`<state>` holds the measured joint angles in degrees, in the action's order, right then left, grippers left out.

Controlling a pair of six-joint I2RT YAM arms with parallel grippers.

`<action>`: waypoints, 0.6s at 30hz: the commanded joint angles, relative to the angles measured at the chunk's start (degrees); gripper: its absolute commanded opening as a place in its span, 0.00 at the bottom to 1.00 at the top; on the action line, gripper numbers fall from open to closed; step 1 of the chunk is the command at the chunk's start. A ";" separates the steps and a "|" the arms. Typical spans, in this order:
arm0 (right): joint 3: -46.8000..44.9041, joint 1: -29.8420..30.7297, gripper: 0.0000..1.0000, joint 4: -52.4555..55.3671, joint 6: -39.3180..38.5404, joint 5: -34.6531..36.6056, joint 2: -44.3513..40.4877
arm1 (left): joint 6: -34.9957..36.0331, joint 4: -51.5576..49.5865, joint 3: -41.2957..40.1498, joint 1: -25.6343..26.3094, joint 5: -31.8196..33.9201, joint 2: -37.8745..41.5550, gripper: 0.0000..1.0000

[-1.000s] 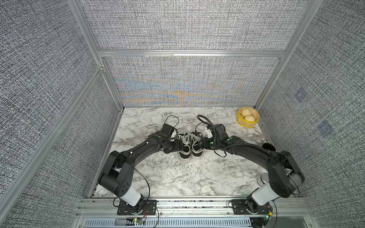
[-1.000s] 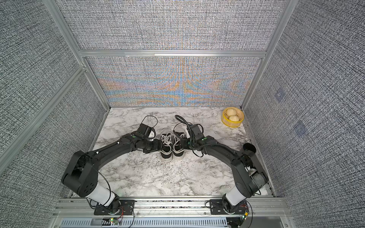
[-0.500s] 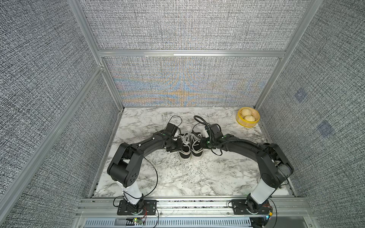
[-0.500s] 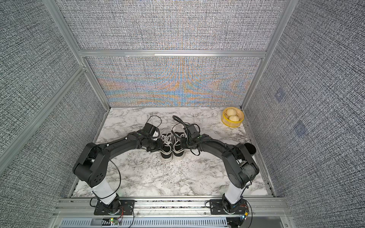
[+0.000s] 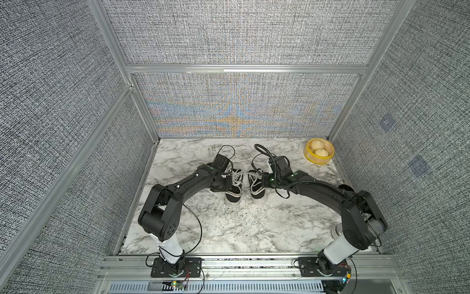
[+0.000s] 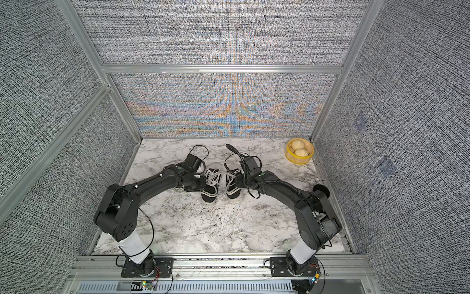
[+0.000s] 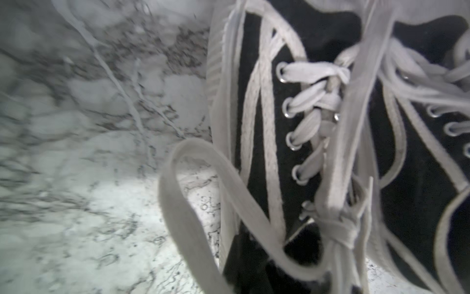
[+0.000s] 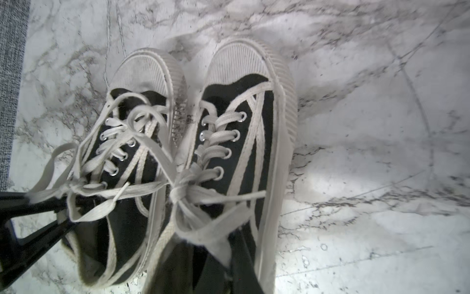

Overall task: Remove the insole from the shoe
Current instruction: Pick up the shoe from the center of the board, then place the shoe at the center of the board.

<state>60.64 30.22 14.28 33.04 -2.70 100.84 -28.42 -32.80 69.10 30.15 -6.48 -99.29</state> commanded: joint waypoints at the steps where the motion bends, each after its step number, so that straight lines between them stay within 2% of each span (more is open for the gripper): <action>1: -1.86 -0.83 0.00 -0.34 0.38 0.81 -1.68 | 5.15 -2.51 1.45 -1.72 5.11 0.01 0.00; 12: -12.30 -1.83 0.00 1.81 -0.77 -3.33 -9.37 | 12.26 -1.49 8.15 -13.77 5.12 -6.17 0.00; 18: -19.69 -1.61 0.00 3.39 -0.07 -6.16 -15.97 | 14.65 -1.70 13.95 -16.64 4.30 -10.75 0.00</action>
<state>42.81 28.40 17.12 32.16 -6.72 86.50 -16.25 -35.62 81.28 13.96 -1.50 -108.90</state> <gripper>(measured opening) 0.071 0.057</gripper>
